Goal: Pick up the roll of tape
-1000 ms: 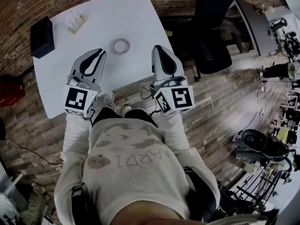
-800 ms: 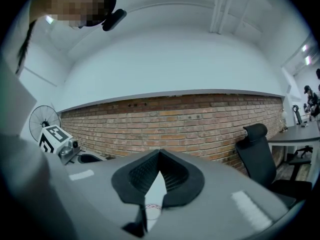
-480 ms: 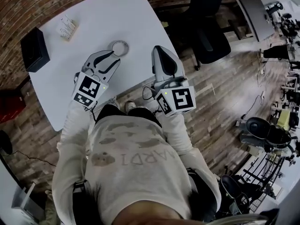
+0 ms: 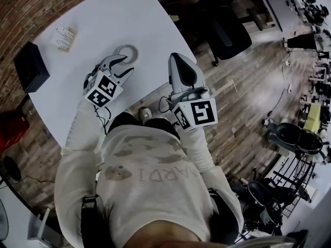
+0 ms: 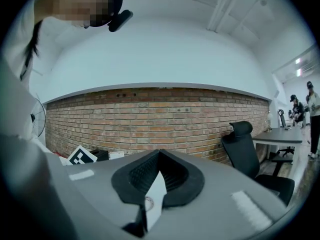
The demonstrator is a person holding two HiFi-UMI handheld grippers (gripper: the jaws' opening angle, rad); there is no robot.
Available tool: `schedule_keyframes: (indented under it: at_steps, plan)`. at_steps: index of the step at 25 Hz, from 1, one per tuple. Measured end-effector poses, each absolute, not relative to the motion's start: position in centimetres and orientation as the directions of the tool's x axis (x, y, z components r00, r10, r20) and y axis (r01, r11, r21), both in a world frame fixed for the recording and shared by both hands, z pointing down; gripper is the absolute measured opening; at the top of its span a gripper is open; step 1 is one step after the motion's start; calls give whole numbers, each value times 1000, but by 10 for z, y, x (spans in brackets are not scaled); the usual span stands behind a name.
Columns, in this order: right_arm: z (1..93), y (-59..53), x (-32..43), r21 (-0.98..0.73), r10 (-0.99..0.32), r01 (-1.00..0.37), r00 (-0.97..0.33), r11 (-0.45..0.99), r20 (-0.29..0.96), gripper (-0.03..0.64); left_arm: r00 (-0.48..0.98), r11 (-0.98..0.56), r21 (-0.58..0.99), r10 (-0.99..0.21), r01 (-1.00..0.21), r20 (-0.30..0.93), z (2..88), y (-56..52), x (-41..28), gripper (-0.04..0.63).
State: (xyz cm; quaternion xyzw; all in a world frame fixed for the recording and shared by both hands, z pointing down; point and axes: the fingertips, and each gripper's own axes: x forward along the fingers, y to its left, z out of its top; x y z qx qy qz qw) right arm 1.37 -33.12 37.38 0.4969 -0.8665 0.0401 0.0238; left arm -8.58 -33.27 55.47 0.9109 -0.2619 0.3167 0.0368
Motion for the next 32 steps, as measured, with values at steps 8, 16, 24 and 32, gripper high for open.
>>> schedule_keyframes:
  at_steps: [8, 16, 24, 32]
  plan:
    - [375, -329, 30, -42, -886, -891, -453, 451, 98, 11, 630, -908, -90, -352, -408, 692, 592, -338, -76, 186]
    - [380, -331, 38, -31, -901, -908, -418, 417, 118, 11, 573, -938, -77, -270, -337, 774, 628, -342, -74, 186]
    - [385, -334, 43, -32, -907, -917, -399, 398, 138, 11, 532, -948, -41, -212, -316, 820, 651, -344, -76, 186]
    - [391, -337, 38, -33, -903, -914, -406, 405, 144, 11, 534, -951, -44, -209, -304, 819, 653, -346, -77, 146]
